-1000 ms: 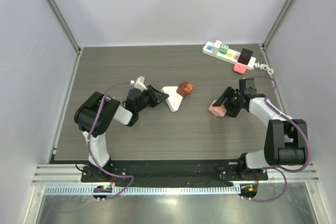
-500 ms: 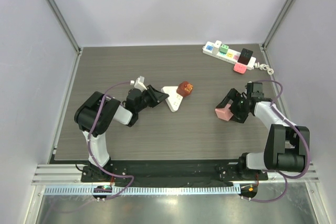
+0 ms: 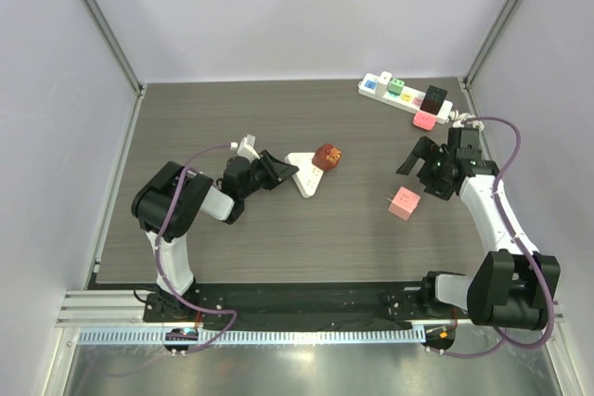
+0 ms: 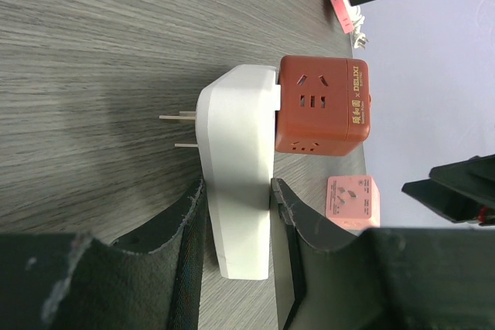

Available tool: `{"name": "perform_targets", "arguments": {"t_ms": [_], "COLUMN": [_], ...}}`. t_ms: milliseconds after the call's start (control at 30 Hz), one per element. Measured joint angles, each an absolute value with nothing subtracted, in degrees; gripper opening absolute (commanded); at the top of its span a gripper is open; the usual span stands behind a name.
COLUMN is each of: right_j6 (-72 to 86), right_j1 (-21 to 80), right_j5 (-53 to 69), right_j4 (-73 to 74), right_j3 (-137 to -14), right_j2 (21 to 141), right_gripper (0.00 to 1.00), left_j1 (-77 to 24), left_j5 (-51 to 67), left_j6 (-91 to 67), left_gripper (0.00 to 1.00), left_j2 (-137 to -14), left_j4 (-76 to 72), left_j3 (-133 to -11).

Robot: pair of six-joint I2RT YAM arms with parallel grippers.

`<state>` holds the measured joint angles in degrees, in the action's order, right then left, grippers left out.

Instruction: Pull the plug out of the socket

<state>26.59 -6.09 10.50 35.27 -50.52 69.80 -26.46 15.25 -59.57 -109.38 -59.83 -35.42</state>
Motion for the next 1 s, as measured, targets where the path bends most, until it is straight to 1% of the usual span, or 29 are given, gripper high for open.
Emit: {"name": "perform_targets", "arguments": {"t_ms": [100, 267, 433, 700, 967, 1000], "right_j6": [26.65, 27.42, 29.54, 35.31, 40.71, 40.97], "right_j1": [-4.51, 2.37, 10.39, 17.47, 21.89, 21.98], "right_j5": [10.09, 9.28, 7.75, 6.33, 5.06, 5.04], "right_j4": [35.7, 35.57, 33.85, 26.52, 19.42, 18.74], "right_j3": [-52.14, -53.82, -58.22, -65.23, -65.84, -66.08], "right_j2": [69.49, 70.72, 77.78, 90.06, 93.65, 94.3], "right_gripper": [1.0, 1.0, 1.0, 1.0, 1.0, 0.97], "left_j1": [-26.52, -26.61, -26.61, -26.85, -26.96, -26.96], "left_j5": [15.25, 15.25, 15.25, 15.2, 15.22, 15.22], "left_j6": [-59.57, -59.57, -59.57, -59.55, -59.55, -59.55], "left_gripper": [0.0, 0.0, 0.0, 0.0, 0.0, 0.0], "left_j2": [-109.38, -109.4, -109.4, -109.4, -109.4, -109.4], "left_j4": [-59.83, -59.86, -59.9, -59.99, -59.99, -59.99], "left_j3": [-35.42, -35.42, -35.42, -35.42, -35.42, -35.42]}}
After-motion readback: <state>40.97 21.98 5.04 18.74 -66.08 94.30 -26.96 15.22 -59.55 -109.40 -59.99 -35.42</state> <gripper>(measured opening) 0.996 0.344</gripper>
